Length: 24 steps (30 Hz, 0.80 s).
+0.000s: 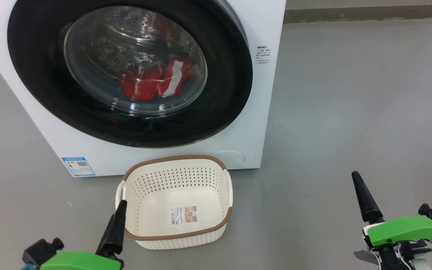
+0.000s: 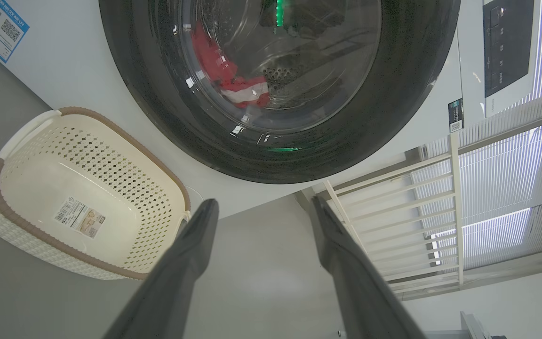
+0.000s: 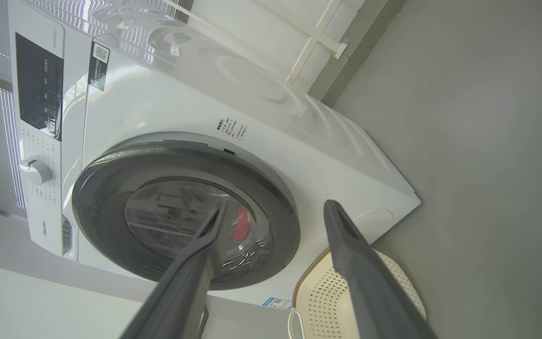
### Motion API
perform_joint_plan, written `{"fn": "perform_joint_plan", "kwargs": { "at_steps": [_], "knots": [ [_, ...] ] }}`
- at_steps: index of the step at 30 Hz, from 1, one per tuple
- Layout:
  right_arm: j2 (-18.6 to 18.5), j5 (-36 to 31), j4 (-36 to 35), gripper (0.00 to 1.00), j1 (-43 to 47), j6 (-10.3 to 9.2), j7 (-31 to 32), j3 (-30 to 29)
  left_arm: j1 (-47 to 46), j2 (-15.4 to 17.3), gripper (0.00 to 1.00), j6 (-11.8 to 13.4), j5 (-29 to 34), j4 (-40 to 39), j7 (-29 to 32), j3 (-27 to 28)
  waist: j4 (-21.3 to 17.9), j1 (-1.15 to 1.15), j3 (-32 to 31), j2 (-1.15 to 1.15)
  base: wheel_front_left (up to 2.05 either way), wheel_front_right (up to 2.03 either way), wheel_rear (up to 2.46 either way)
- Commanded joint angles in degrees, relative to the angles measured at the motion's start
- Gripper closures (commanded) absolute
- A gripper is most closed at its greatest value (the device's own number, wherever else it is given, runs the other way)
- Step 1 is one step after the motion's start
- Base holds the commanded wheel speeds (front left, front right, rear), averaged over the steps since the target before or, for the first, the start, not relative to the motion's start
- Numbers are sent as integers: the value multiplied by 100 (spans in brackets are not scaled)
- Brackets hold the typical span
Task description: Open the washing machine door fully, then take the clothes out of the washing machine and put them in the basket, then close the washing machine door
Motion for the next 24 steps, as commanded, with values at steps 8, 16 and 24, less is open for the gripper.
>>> {"fn": "perform_joint_plan", "kwargs": {
  "at_steps": [8, 16, 24],
  "knots": [
    [-72, -846, -230, 0, -407, 2, -178, 103, -360, 108, 0, 240, 959, -273, -192, -20, -3, -1, -10, 0, 0, 0, 0],
    [-82, -1429, -322, 0, -462, 2, -249, 161, -418, 116, 0, 348, 1517, -317, -310, -96, 5, -1, -10, 0, 0, 0, 0],
    [-93, -2026, -406, 0, -511, 2, -353, 214, -493, 149, 0, 409, 2090, -235, -446, -233, 18, -1, -25, 0, 0, 0, 0]
  ]
}}
